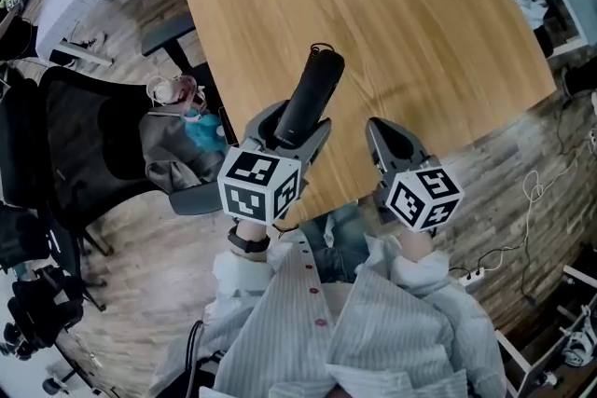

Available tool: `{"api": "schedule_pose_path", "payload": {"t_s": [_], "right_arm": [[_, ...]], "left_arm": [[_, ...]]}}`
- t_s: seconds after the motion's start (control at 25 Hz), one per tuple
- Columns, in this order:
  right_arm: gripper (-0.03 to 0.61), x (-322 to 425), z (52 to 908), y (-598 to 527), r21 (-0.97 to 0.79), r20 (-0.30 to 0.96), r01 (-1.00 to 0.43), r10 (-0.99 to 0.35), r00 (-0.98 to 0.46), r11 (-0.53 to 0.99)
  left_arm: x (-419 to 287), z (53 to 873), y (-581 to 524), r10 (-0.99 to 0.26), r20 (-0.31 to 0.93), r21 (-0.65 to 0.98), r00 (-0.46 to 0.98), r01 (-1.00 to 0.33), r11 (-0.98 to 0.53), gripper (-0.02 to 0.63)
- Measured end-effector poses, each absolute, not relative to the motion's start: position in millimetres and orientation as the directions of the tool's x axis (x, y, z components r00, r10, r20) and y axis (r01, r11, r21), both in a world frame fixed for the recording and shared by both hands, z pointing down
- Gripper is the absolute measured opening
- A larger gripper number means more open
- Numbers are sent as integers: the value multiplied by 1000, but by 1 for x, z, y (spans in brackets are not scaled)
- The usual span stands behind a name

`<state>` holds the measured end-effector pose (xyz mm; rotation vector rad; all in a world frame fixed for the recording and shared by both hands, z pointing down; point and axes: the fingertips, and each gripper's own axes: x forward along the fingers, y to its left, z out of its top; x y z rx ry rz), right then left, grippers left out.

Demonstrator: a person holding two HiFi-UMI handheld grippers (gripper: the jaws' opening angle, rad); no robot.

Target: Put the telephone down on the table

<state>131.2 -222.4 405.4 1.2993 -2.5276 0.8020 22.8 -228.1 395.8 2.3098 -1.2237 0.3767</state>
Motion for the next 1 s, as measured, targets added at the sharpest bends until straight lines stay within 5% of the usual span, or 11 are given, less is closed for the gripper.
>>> {"api": "schedule_pose_path", "payload": {"t_s": [1.0], "right_arm": [[34,119,500,-234,-421,506,-806,-630,-589,416]], "left_arm": [[18,530,-246,-600,576,365,555,-831,-419,311]]}}
